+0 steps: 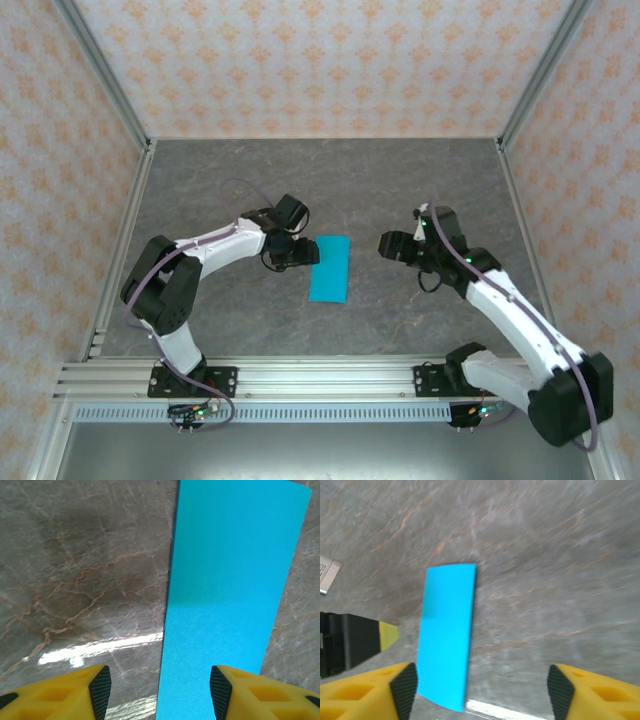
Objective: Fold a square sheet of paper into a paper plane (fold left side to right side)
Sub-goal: Turn over the paper at the center of the table, then third fold the triangle at the center of the table.
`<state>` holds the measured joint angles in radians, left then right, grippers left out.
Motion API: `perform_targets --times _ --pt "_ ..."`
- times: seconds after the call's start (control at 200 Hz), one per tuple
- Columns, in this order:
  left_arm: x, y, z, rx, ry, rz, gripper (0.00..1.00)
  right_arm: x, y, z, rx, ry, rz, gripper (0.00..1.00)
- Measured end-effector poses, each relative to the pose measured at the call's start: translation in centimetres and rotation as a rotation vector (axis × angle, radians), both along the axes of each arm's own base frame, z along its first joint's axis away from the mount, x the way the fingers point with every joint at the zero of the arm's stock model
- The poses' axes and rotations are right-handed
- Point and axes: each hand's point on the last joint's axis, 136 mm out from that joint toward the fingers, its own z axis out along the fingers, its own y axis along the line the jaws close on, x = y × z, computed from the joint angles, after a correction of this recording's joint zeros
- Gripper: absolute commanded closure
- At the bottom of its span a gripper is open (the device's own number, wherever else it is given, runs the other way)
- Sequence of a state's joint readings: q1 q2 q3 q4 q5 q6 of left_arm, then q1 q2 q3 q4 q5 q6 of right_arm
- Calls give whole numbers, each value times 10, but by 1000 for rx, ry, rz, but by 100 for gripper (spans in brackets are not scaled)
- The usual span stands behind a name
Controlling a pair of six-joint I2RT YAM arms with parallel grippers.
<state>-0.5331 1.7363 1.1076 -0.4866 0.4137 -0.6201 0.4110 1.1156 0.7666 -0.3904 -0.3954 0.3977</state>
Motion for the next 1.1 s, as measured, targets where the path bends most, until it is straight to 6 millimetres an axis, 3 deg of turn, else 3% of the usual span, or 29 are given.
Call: perform_targets --times 0.08,0.19,0.46,0.696,0.951,1.101 --pt "4 -4 0 -45 -8 6 43 10 26 -23 51 71 26 57" --pt "4 -8 -2 -89 -10 5 43 25 56 -53 79 152 57 69" --pt "1 -13 -7 -133 -4 9 42 77 93 -83 138 186 46 77" --pt "1 -14 -9 -146 -5 10 41 87 99 -102 118 215 50 78" --pt "1 -20 -9 -179 5 13 41 80 90 -123 42 254 65 81" --pt "-1 -21 -13 -181 23 11 41 84 90 -123 16 247 82 82"
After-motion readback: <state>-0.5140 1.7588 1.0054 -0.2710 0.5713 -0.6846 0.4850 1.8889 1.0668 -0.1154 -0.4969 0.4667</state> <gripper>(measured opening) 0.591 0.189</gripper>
